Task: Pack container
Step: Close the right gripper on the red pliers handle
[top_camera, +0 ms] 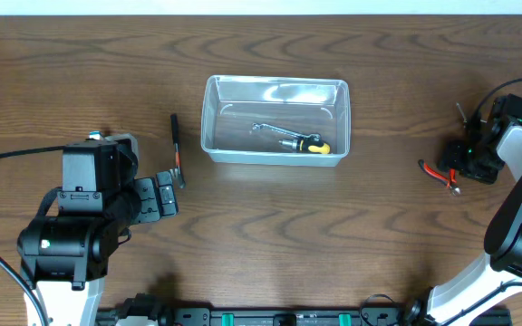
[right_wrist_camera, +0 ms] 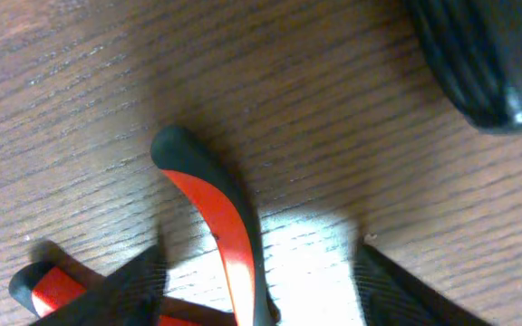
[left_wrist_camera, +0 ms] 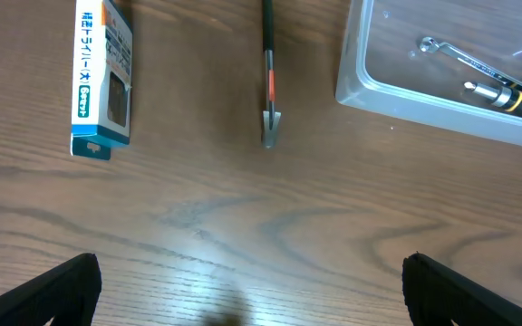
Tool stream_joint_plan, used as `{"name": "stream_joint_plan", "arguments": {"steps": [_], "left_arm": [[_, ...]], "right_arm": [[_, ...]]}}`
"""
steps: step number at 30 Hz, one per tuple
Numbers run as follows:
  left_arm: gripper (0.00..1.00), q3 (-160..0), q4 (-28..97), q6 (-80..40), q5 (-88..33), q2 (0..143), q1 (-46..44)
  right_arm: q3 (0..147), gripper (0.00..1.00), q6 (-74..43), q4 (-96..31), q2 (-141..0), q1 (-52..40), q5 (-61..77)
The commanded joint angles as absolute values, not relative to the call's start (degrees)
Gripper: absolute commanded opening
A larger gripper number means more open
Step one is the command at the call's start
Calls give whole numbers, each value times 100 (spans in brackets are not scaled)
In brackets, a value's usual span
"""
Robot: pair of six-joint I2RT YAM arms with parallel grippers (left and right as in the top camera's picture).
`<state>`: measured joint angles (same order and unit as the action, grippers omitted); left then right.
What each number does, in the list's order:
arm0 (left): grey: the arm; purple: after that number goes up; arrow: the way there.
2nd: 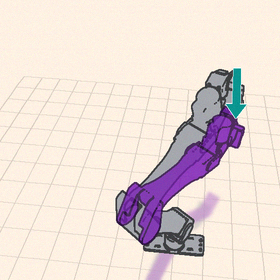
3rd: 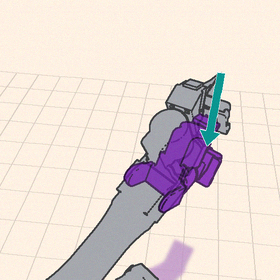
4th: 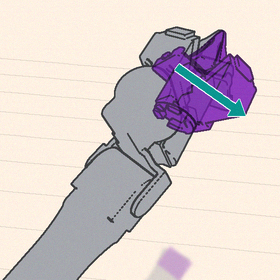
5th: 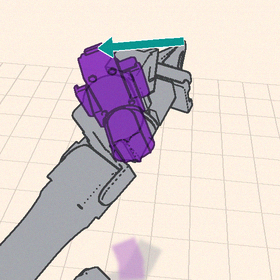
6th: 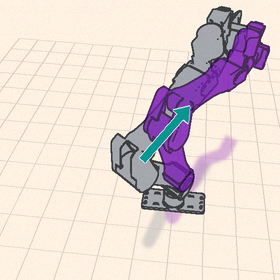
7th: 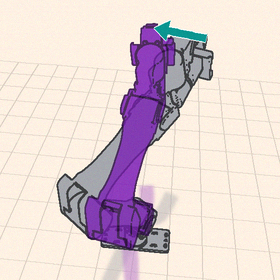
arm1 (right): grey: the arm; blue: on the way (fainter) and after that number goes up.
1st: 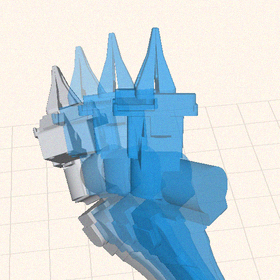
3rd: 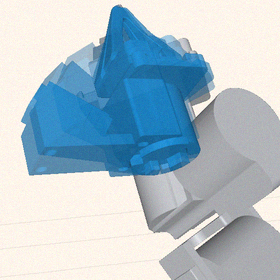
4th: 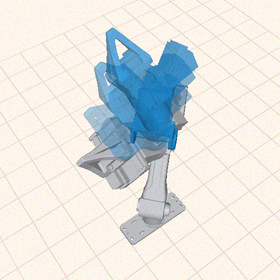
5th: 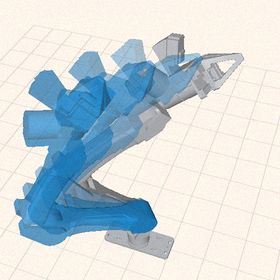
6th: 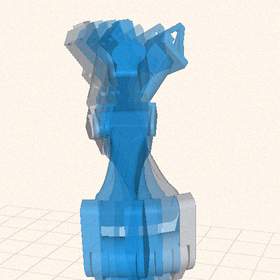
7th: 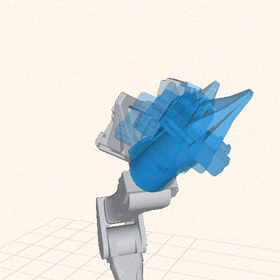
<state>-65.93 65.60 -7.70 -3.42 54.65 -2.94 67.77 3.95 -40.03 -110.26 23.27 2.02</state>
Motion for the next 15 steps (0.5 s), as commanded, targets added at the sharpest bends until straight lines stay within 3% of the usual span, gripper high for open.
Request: {"name": "stream_joint_plan", "arguments": {"steps": [1,3,9,15], "left_arm": [[98,-6676,6571,-760,-272,5468,-290],[98,-6676,6571,-760,-272,5468,-292],[98,-6676,6571,-760,-272,5468,-290],[98,-6676,6571,-760,-274,5468,-290]], "right_arm": [[6737,52,370,-4071,-11262,2268,346],[6737,39,366,-4071,-11262,2268,346],[6737,33,327,-4071,-11262,2268,346],[6737,20,327,-4071,-11262,2268,346]]}}
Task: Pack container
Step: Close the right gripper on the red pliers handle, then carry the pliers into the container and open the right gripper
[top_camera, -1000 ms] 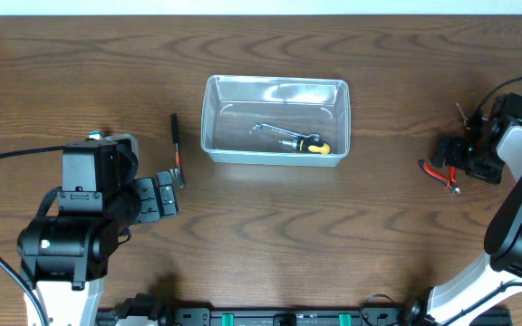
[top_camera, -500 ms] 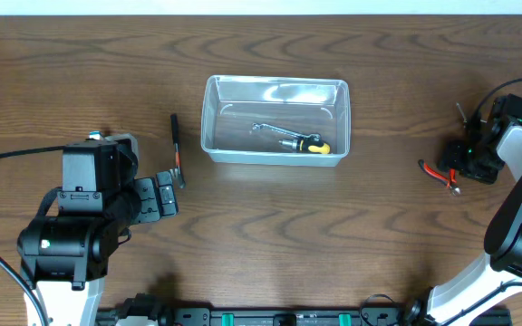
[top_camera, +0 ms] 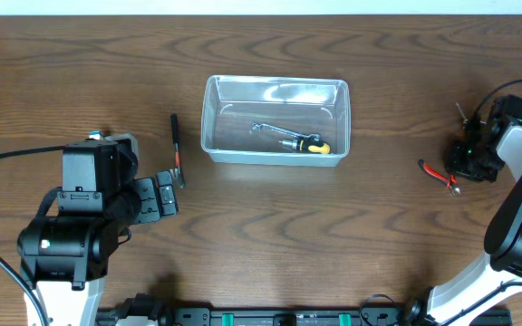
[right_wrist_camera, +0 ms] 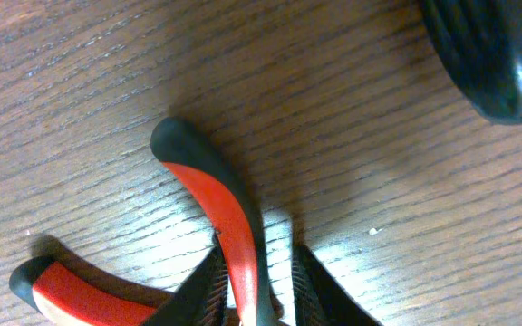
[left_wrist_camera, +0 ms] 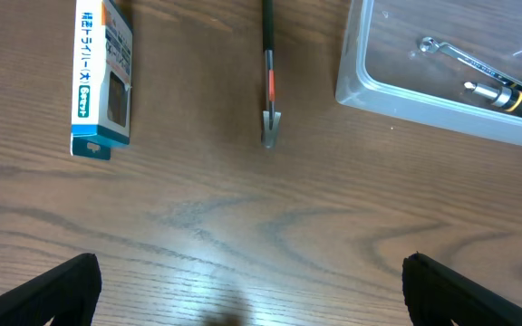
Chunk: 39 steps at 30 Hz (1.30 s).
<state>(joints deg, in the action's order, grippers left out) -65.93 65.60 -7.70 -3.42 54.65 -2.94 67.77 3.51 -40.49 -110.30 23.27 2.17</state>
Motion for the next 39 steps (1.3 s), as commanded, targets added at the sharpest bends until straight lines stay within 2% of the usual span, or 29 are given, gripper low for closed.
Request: {"name": "stream_joint_plan", "arguments": {"steps": [1,8,12,18,23,32,39], "left_arm": [[98,-6676,6571,-760,-274,5468,-290],[98,-6676,6571,-760,-272,5468,-290],[98,-6676,6571,-760,-272,5468,-290],[98,-6676,6567,-757,-272,5468,-290],[98,-6676,6567,-757,-272,5468,-290],[98,-6676,6569,-757,-272,5468,-290],[98,-6676,6569,-757,-272,5468,-290]], "right_arm": [[6737,19,327,-4071,-11262,2268,346],[6737,13,327,-4064,-11262,2268,346],[6737,1,327,-4047,-11262,2265,349],[6855,1,327,-4187,-11170,2110,519],[7524,1,355,-4646,-10836,1712,952],[9926,1,937,-5933,-10433,-82,858],[10269,1,2049,-5601,-10551,-1857,727]]}}
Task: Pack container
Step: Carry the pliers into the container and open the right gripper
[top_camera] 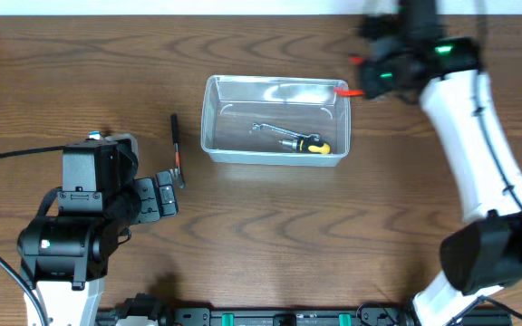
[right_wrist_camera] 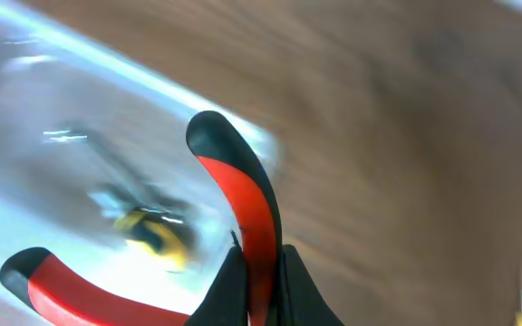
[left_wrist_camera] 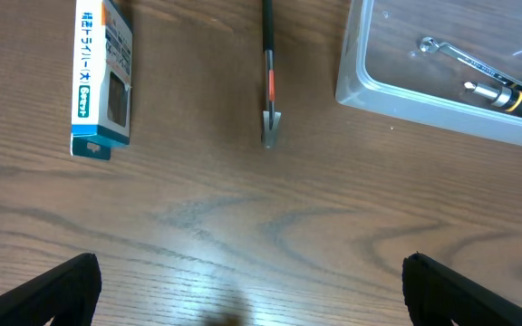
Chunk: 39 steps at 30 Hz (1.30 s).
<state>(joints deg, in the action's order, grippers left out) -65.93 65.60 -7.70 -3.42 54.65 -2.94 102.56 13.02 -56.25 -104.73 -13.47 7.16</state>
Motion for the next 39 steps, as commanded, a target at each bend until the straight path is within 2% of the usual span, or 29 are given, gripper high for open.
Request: {"name": "stream_joint_plan", "arguments": {"steps": [1,5,8,17,32,34,37,39], "left_arm": [[98,-6676,6569,-757,-272,5468,-290],[98,-6676,6571,-757,-272,5468,-290],[98,-6676,6571,-757,-272,5468,-290],[98,-6676,6573,-757,-272,5468,-290],[98,-6676,6573,-757,-272,5468,-290],[98,-6676,6573,-757,-272,5468,-290],[98,-6676,6573,-760,-272,5468,-290],[98,-6676,6573,-760,-272,5468,-290]], "right_arm": [[10265,1,2178,-5570,-10615,-2010,727],[10265,1,2561,-5443,-11118,-2606,443],[10265,1,2534,-5231,-11572,-2692,320],[10265,1,2237,-4873,-12449,-2362,342],[10261,1,2235,-5312,-12903,-2027,342],[10261,3,2235,-5306,-12903,-2029,342],[10261,15,2235,-5310,-12903,-2029,342],[10261,16,2235,-5310,-12903,-2029,340]]}}
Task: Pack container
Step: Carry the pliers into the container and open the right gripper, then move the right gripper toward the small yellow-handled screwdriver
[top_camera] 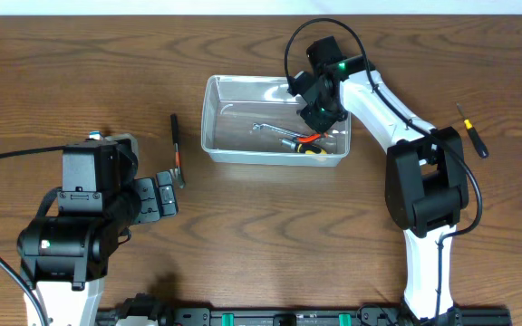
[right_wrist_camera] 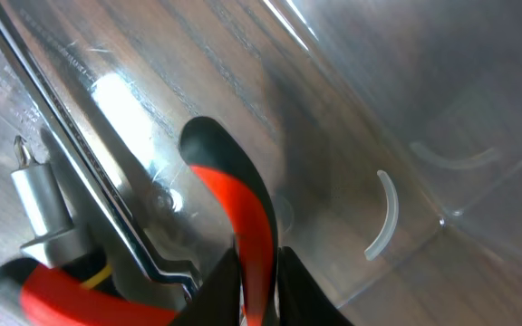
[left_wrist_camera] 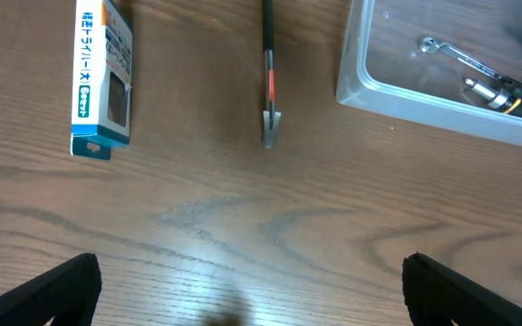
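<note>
The clear plastic container (top_camera: 214, 118) stands at the table's middle, also in the left wrist view as container (left_wrist_camera: 370, 86). Inside lies a ratchet tool with a yellow-black handle (top_camera: 288, 138). My right gripper (top_camera: 320, 116) is lowered into the container's right end, shut on the red-and-black pliers (right_wrist_camera: 234, 213), whose handles show red beside the ratchet (right_wrist_camera: 39, 195). My left gripper (left_wrist_camera: 247, 290) hovers open over bare wood left of the container, its fingertips (left_wrist_camera: 48, 290) wide apart. A black-and-red pen-like tool (top_camera: 177, 149) lies left of the container.
A blue-and-white small box (left_wrist_camera: 102, 77) lies left of the pen-like tool. A small black screwdriver (top_camera: 471, 118) rests on the far right of the table. The right arm reaches across the container's right rim.
My right gripper, then holding the pliers above the container's upper right corner, is now down inside the container with the pliers next to the ratchet. The left arm is unchanged.
My right gripper stood open around a pliers handle at the table's far right, then was shut on it. Later it held the pliers over the container's corner. Now the pliers are low inside the container, still gripped. The left gripper stayed open throughout.
</note>
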Tool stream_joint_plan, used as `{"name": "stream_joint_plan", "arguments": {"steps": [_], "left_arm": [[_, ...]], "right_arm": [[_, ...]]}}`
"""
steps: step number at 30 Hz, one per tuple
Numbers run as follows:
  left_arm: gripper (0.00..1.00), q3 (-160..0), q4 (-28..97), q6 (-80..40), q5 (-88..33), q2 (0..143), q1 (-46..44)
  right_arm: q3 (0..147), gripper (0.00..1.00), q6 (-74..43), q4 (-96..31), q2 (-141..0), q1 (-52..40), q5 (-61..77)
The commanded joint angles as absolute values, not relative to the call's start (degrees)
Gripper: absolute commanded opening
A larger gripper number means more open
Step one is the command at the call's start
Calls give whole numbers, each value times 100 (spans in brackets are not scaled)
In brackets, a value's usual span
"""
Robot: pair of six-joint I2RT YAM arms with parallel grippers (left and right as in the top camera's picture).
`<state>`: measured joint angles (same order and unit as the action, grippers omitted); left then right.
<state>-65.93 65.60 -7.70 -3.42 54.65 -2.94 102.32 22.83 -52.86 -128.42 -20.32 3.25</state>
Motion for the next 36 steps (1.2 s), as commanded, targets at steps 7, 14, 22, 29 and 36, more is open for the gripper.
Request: {"name": "stream_joint_plan", "arguments": {"steps": [7,14,22,29,36], "left_arm": [[98,-6676,6600,-757,-272,5468,-290],[98,-6676,6600,-757,-272,5468,-290],[98,-6676,6593,-757,-272,5468,-290],[98,-6676,6589,-757,-272,5468,-290],[98,-6676,6528,-757,-272,5485,-290]], "right_arm": [[10263,27,2235,-5271,-12903,-2027,320],[10619,27,2235,-5505,-12879,-2027,322],[12385,36,2231,-6875,-12752,-1905,246],[14031,99,1603,-8302,-12394,-956,86],[14772,99,978,-9668,-12090,469,89]]}}
